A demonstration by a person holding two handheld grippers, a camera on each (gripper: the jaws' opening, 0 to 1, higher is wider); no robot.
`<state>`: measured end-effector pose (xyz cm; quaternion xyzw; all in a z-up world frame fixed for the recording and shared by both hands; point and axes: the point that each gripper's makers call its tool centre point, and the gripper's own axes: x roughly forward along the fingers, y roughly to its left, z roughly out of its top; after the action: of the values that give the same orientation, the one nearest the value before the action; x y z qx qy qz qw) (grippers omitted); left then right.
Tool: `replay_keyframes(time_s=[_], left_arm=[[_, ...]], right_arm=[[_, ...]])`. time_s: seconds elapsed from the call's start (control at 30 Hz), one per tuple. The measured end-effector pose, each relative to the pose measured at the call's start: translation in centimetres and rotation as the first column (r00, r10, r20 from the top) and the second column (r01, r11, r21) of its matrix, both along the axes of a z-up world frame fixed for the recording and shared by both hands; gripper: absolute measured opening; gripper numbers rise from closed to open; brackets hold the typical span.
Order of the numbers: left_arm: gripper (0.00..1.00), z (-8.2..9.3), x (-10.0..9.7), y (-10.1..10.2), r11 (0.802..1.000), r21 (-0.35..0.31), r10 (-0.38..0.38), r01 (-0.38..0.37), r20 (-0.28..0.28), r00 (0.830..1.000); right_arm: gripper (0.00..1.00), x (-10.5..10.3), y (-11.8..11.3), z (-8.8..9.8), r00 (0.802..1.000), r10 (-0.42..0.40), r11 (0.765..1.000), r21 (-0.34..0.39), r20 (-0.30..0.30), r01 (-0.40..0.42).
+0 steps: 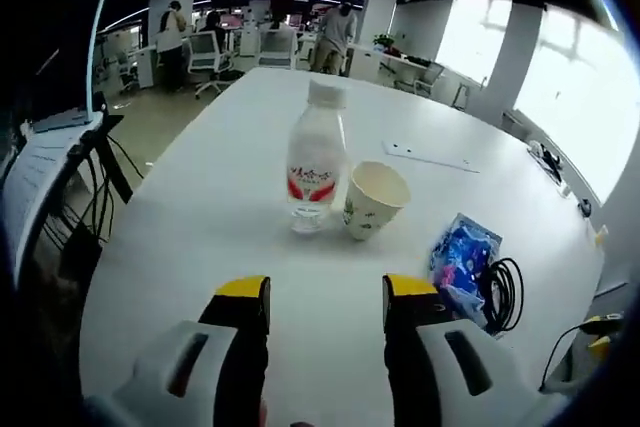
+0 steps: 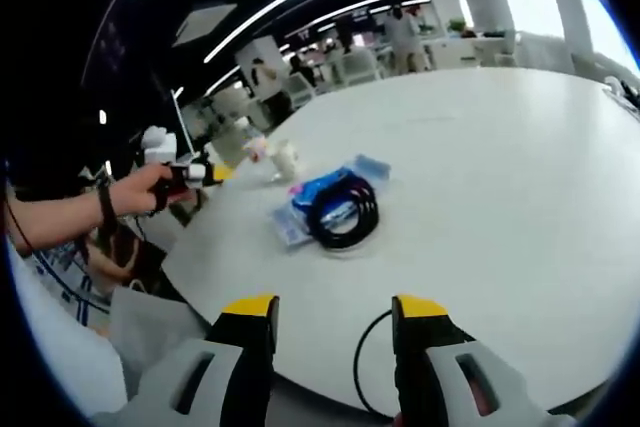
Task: Arrange the tabletop items into an orderly group along one side of the table until the central work area is clear of visible clutter.
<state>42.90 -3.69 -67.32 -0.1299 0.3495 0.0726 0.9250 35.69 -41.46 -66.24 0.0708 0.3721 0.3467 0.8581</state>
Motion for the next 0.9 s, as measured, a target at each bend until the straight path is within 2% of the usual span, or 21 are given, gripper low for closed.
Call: replay_keyframes(time_s=[0.17,0.37,0.63,0.9], left_arm=[[0.44,-1.1,-2.4,-2.2,1.0,-0.031,0.002,-0.003,-0.019,1.0],[0.43,-1.9,-4.0,-4.9,0.998,-0.053,-0.02,0.018,-0.036,0.999],[0.43,-2.7,-4.9,-7.5,0.996,-0.082,-0.048,0.044,-0.056,0.997],[0.43,-3.9,-4.7,-9.5,0.991,-0.101,-0.093,0.086,-0.076,0.993]], right_arm=[[0.45,-0.3,-0.6,0.0,1.0,-0.011,1.0,0.01,0.002,0.011],[0.45,-0.7,-1.0,0.0,1.0,-0.018,1.0,0.016,0.003,0.018],[0.45,-0.7,-1.6,0.3,0.999,-0.034,0.999,0.027,0.009,0.034],[0.44,-0.9,-2.4,0.3,0.999,-0.045,0.999,0.032,0.009,0.044]])
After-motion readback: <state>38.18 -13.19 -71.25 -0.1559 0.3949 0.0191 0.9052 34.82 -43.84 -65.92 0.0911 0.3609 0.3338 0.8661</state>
